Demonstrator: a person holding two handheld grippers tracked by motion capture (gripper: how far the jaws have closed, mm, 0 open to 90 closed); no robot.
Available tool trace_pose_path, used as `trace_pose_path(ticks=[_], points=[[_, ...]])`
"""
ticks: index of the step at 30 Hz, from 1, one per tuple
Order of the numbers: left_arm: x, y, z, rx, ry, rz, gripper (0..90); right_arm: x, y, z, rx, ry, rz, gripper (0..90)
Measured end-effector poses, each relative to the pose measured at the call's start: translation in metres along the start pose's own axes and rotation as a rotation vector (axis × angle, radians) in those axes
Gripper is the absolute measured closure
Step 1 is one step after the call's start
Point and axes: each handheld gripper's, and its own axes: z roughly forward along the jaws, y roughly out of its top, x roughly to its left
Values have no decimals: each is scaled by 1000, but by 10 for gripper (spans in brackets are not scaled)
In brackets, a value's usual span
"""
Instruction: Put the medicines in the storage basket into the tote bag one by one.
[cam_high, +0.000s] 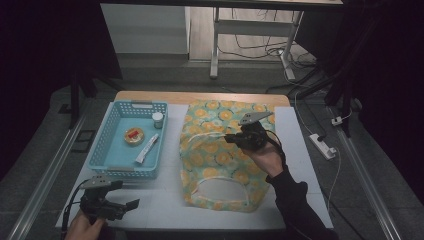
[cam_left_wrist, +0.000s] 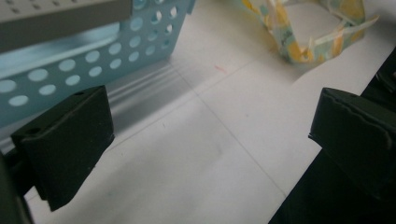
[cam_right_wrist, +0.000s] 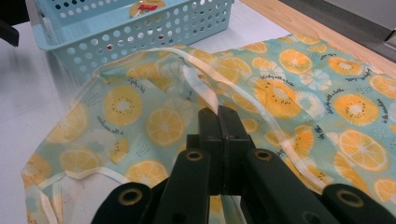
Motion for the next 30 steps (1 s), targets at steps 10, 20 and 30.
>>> trace_pose_path(ticks=[10, 20, 30], points=[[-1, 8, -6, -8, 28, -26, 0, 2, 0, 1, 2, -1, 0, 900], [2, 22, -12, -41, 67, -17, 0, 1, 1, -1, -6, 1, 3, 899], [8, 41, -9, -34, 117, 2, 0, 2, 0, 1, -5, 3, 3, 899]])
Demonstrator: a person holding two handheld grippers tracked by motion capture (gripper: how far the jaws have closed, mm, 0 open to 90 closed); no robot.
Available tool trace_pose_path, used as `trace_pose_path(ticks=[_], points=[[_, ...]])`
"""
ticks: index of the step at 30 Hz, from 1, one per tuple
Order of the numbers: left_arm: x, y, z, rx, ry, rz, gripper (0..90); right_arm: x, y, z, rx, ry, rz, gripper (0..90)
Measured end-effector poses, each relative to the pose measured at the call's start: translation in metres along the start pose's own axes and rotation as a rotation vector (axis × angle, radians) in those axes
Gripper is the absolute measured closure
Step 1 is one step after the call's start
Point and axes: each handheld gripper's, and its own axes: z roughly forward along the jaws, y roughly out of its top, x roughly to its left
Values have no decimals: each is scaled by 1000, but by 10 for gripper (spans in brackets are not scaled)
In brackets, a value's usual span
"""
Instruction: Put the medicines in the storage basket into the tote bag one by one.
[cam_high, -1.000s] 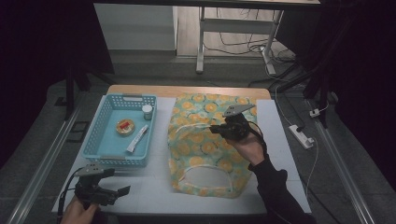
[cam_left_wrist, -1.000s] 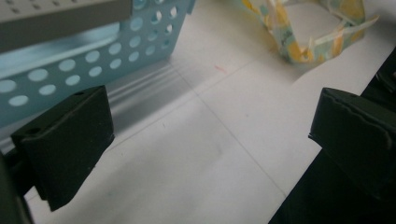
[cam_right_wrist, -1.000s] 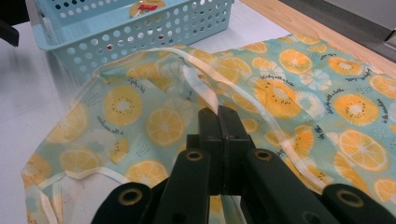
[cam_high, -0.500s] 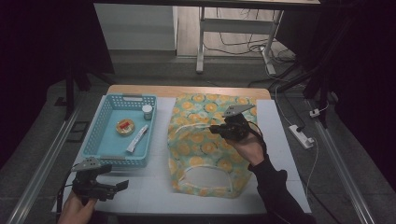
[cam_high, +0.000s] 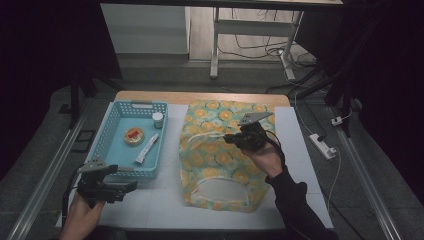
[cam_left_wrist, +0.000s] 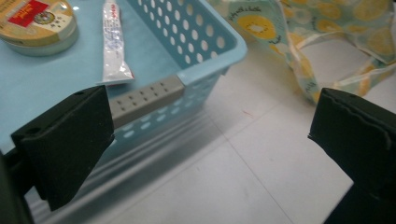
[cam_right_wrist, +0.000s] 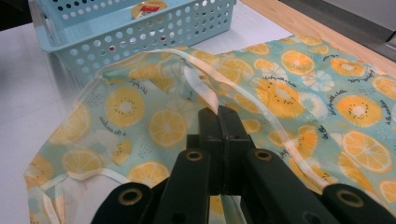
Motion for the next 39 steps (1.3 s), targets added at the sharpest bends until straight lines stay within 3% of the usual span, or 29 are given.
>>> trace_pose_path(ticks=[14, 31, 39], points=[[14, 25, 18, 23, 20, -1, 0, 1, 1, 0, -4, 6, -3, 899], [44, 53, 35, 37, 20, -24, 6, 1, 1, 1, -6, 0, 1, 900], [56, 65, 45, 33, 70, -11, 0, 1, 1, 1, -6, 1, -1, 900]])
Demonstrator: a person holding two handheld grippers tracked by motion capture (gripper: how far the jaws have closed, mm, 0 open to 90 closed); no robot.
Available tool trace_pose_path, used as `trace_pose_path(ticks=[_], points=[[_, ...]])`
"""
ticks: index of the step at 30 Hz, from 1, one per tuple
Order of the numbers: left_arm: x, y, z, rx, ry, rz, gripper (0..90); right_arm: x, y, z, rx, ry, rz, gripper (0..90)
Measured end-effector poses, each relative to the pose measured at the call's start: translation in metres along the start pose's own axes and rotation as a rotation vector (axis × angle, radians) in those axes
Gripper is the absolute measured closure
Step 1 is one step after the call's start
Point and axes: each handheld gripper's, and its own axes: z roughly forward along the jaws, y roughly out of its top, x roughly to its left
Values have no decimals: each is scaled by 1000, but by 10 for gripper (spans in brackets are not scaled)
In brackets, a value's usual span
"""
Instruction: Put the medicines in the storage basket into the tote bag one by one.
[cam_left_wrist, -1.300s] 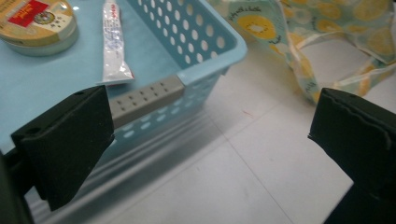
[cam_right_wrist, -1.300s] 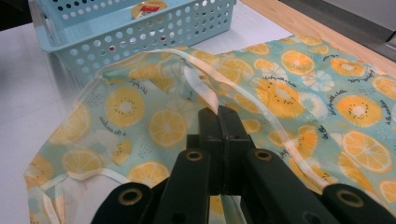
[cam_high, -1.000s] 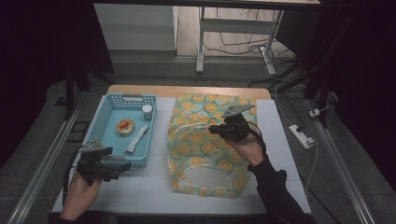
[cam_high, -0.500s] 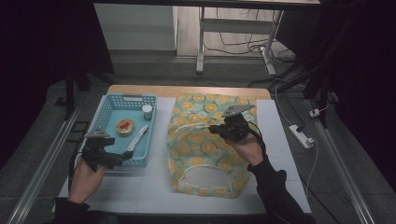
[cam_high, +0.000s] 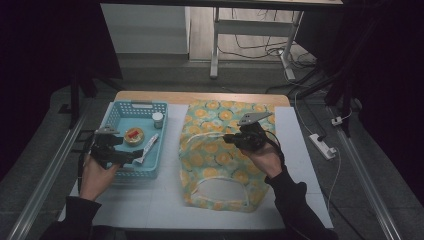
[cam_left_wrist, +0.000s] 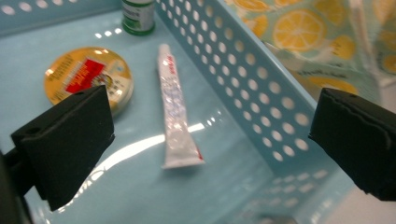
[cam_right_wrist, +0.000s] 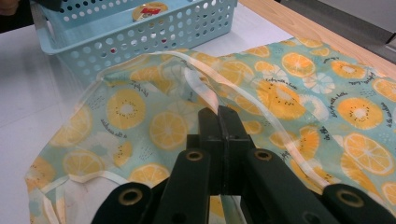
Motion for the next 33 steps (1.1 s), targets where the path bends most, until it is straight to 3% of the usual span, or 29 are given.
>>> trace_pose_path(ticks=[4, 6, 9, 20, 25, 33], points=[[6, 4, 5, -12, 16, -13, 0, 0, 0, 1, 2, 1, 2, 899], [10, 7, 8, 11, 15, -27, 0, 0, 0, 1, 3, 2, 0, 900], [11, 11, 8, 4, 36, -21, 0, 0, -1, 1, 4, 3, -1, 899], [24, 31, 21, 54, 60, -44, 12, 0, -1, 2, 9, 7, -1, 899], [33, 38, 30, 87, 87, -30, 14, 0, -1, 3, 12, 8, -1, 899], [50, 42, 44, 114, 99, -38, 0, 1, -1, 4, 11, 9, -2, 899]])
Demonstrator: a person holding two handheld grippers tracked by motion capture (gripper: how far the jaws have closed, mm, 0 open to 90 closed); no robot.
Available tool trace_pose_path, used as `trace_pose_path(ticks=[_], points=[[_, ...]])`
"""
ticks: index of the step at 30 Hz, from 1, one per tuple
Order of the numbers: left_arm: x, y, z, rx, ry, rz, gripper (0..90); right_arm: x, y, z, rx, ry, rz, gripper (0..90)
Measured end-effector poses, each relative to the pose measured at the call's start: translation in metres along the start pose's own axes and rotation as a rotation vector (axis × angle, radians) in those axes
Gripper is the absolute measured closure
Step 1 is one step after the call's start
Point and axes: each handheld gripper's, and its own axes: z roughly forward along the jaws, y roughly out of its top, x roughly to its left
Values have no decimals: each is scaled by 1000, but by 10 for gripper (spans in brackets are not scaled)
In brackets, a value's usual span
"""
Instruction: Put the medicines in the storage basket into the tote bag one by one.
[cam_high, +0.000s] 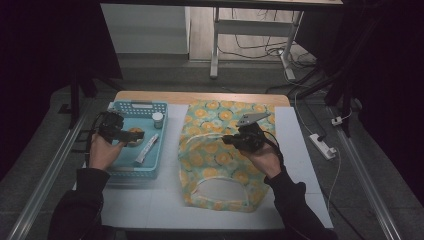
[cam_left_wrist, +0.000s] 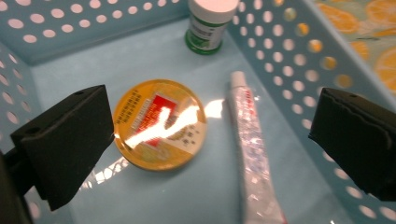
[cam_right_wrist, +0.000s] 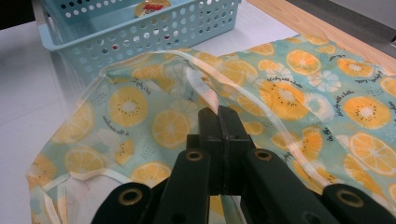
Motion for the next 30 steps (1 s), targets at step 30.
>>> trace_pose_path(ticks=[30], points=[[17, 7, 60, 262, 99, -16, 5, 0, -1, 2, 10, 6, -3, 898]])
